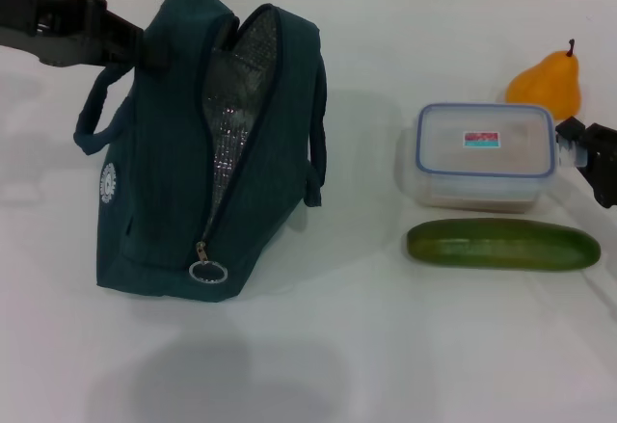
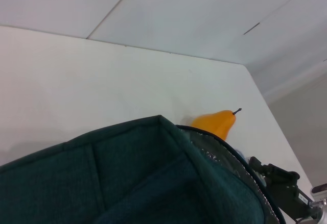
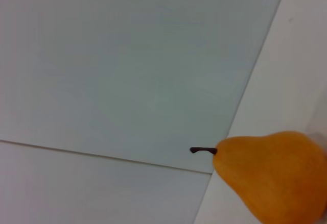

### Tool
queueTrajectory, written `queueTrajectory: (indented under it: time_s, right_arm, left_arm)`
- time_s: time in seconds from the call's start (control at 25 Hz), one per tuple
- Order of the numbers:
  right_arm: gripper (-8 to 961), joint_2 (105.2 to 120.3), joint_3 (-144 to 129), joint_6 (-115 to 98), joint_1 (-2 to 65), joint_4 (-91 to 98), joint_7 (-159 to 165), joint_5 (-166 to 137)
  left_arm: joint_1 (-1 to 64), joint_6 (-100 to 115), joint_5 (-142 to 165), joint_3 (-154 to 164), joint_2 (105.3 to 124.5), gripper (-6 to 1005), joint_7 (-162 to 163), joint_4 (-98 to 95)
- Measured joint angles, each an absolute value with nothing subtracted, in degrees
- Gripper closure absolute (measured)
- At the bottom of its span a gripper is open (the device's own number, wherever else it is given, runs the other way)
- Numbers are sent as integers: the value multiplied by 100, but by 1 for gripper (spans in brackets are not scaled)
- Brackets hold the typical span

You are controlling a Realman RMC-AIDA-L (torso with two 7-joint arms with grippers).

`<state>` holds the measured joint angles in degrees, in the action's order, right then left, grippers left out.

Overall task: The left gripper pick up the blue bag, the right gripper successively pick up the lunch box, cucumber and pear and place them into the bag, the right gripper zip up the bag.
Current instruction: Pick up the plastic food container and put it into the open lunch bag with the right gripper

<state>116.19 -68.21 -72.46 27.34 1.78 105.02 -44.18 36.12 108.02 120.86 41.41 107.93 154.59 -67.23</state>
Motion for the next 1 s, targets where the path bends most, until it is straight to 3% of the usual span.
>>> queueTrajectory:
  time_s: [1.0]
  right_arm:
    - [852,11619,-6752,-8358,2722,286,9716,-3869]
  left_arm:
    - [3612,10802,12076,4139,10807,954,15433,-6718]
